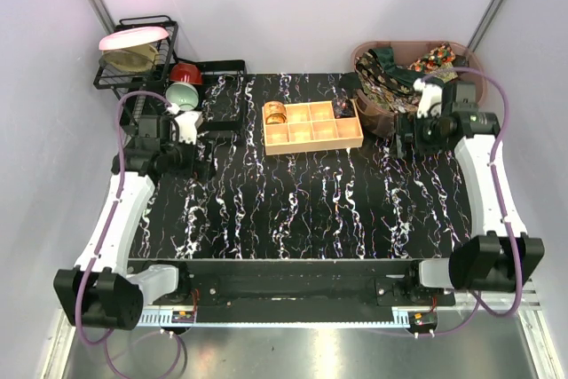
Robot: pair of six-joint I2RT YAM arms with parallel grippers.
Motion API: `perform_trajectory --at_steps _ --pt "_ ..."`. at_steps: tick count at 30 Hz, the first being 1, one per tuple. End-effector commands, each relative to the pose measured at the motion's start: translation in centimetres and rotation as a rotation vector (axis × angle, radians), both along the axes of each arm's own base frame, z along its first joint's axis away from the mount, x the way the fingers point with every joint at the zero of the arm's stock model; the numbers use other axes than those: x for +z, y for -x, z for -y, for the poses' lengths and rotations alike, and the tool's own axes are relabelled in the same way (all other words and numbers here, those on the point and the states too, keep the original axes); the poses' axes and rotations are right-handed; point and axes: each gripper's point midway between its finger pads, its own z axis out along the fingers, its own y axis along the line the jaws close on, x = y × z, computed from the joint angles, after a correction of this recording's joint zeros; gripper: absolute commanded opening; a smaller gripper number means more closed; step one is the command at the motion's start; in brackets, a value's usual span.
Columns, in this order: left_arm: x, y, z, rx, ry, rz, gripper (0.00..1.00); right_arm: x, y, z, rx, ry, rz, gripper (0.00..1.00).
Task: Roll the ties
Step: Pick up the tie from the bin.
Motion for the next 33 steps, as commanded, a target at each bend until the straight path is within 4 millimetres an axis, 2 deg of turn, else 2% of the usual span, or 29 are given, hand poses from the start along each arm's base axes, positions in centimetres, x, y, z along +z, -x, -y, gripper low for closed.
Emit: perform_trajectory --at_steps 1,2,3,4,5,6,7,8,9,10,11,12,13,14,15,16,17,18,19,21,22,24,25,33 --pt "6.0 -3.0 -0.2 0.015 0.001 0.228 0.99 4.0 -5.0 1.7 0.010 0.024 0.132 1.00" --pt "6.4 -3.4 -0.4 0.024 -0.006 0.240 0.99 6.6 -6.7 2.2 0.004 0.018 0.206 1.00" --pt "7.6 -4.0 -0.5 0.036 -0.006 0.273 0.99 7.5 -7.8 3.1 -0.019 0.009 0.228 1.00" --pt "8.2 -4.5 -0.5 0.044 -0.001 0.287 0.99 7.0 -9.6 3.6 -0.032 -0.007 0.212 1.00" --pt "8.7 -4.9 -0.3 0.038 0.006 0.296 0.99 9.8 -11.3 4.1 -0.043 -0.001 0.292 1.00" --pt "9.2 -5.1 0.0 0.027 0.019 0.304 0.99 10.3 -12.5 4.7 -0.053 0.005 0.311 0.99" --pt "10.5 -5.5 0.4 0.015 0.036 0.328 0.99 9.2 -14.4 5.3 -0.062 0.013 0.295 0.98" --pt "10.8 -5.6 1.1 -0.011 0.066 0.325 0.99 11.1 -16.0 5.9 -0.073 0.039 0.360 0.97" --pt "11.1 -5.8 1.4 -0.023 0.082 0.330 0.99 11.3 -17.1 6.3 -0.063 0.059 0.374 0.97" --pt "11.6 -5.9 2.2 -0.053 0.120 0.333 0.99 9.3 -18.8 6.8 -0.064 0.064 0.340 0.93" --pt "11.8 -6.0 2.5 -0.064 0.136 0.335 0.99 10.6 -20.0 7.5 -0.076 0.095 0.379 0.90" --pt "12.2 -6.2 2.8 -0.071 0.151 0.342 0.99 10.1 -21.0 8.1 -0.073 0.127 0.382 0.87" --pt "12.2 -6.1 3.4 -0.086 0.182 0.331 0.99 7.7 -22.5 9.0 -0.078 0.146 0.341 0.81" --pt "12.5 -6.2 3.6 -0.093 0.191 0.335 0.99 8.4 -23.5 10.0 -0.098 0.187 0.367 0.78" --pt "12.6 -6.3 3.7 -0.097 0.199 0.336 0.99 7.8 -24.2 10.5 -0.077 0.218 0.367 0.75" --pt "12.5 -6.3 3.9 -0.102 0.211 0.327 0.99 5.4 -25.5 11.0 -0.064 0.235 0.336 0.67" --pt "12.5 -6.3 4.1 -0.108 0.216 0.326 0.99 5.7 -26.3 11.6 -0.061 0.268 0.356 0.65" --pt "12.3 -6.4 4.0 -0.105 0.216 0.323 0.99 5.0 -26.9 12.0 -0.037 0.300 0.357 0.62" --pt "12.2 -6.4 4.2 -0.109 0.221 0.317 0.99 3.1 -28.0 12.3 -0.026 0.310 0.337 0.60" --pt "11.8 -6.4 4.2 -0.108 0.223 0.307 0.99 2.5 -29.0 13.1 0.002 0.367 0.350 0.56" --pt "11.6 -6.3 4.2 -0.110 0.224 0.301 0.99 0.9 -29.8 13.5 0.009 0.381 0.335 0.55" --pt "11.1 -6.3 4.2 -0.108 0.225 0.291 0.99 0.4 -30.7 14.0 0.018 0.414 0.345 0.54" --pt "11.0 -6.2 4.4 -0.117 0.229 0.287 0.99 -0.9 -31.2 14.2 0.021 0.419 0.334 0.54" --pt "9.6 -6.5 4.3 -0.116 0.221 0.252 0.99 -3.9 -33.1 14.3 0.032 0.459 0.334 0.55"
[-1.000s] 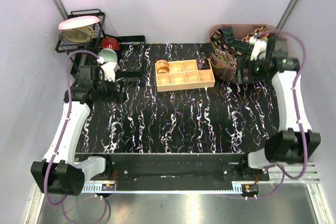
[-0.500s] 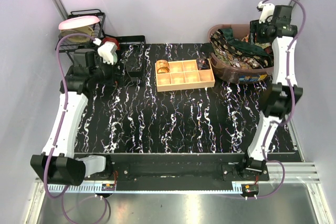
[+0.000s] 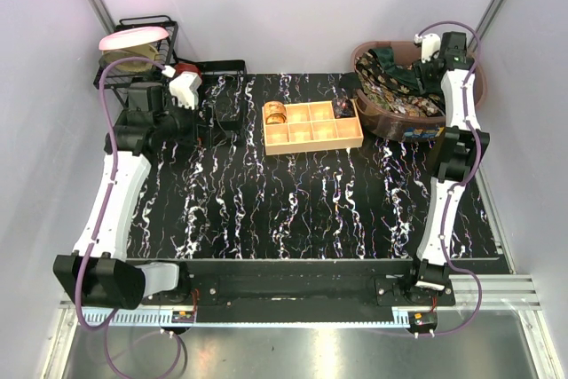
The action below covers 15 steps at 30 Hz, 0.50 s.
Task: Roll the ties
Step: Pick up the tie from the bin.
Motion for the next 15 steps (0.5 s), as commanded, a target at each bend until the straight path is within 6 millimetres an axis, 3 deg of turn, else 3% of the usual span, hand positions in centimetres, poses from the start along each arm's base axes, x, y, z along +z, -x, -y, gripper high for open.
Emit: perform_trajectory --at_steps 1,6,15 --pt "0.3 -0.9 0.5 -0.017 0.024 0.026 0.99 3.5 -2.5 0.2 0.019 0.084 0.139 0.55" --pt "-0.3 -1.0 0.5 -0.018 0.024 0.010 0.99 1.9 -3.2 -0.2 0.039 0.127 0.127 0.58" --pt "-0.7 -0.9 0.3 -0.015 0.015 0.004 0.99 1.5 -2.9 -1.5 0.098 0.142 0.107 0.65"
